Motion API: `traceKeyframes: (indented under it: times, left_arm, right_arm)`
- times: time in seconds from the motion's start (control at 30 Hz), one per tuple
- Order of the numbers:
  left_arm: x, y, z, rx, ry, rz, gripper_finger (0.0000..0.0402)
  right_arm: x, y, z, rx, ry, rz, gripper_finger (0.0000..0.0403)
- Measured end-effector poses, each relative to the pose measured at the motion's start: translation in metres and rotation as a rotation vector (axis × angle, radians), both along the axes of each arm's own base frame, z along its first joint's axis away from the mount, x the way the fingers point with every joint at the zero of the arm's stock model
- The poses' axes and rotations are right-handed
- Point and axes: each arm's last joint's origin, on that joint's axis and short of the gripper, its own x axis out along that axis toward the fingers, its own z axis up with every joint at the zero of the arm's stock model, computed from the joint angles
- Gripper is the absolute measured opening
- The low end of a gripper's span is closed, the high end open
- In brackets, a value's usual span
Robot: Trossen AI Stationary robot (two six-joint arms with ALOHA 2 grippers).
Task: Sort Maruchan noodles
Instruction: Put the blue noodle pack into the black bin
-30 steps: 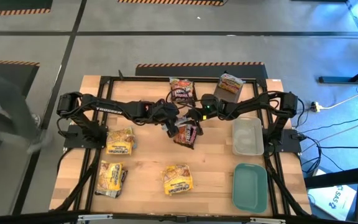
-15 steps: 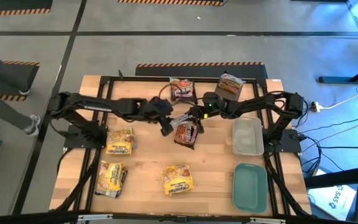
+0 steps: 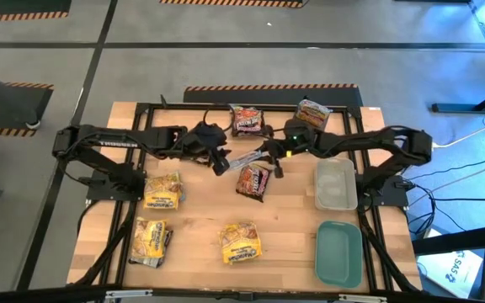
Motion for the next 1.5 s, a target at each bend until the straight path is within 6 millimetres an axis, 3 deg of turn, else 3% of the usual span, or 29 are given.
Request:
traceKeyframes:
  times: [0.3, 0.57, 0.8, 1.03, 1.33, 1.5]
  left_arm:
    - [0.002, 0.018, 0.001, -0.066, -0.046, -0.036, 0.0246]
    - [0.011, 0.053, -0.015, -0.297, -0.091, -0.205, 0.0248]
    - [0.031, 0.074, -0.035, -0.536, -0.194, -0.39, 0.0247]
    - [0.041, 0.077, -0.039, -0.708, -0.284, -0.587, 0.0245]
    - [0.04, 0.075, -0.037, -0.741, -0.293, -0.647, 0.0245]
    - [0.041, 0.068, -0.034, -0.803, -0.305, -0.766, 0.0245]
  right_arm:
    - [-0.022, 0.008, 0.027, -0.058, -0.009, 0.08, 0.0052]
    - [-0.033, 0.016, 0.04, -0.174, -0.079, 0.264, 0.0053]
    - [-0.027, 0.044, 0.042, -0.414, -0.16, 0.403, 0.0053]
    - [-0.023, 0.066, 0.044, -0.631, -0.157, 0.351, 0.0053]
    - [-0.021, 0.095, 0.051, -0.864, -0.246, 0.366, 0.0053]
    - [-0.02, 0.099, 0.053, -0.984, -0.244, 0.307, 0.0053]
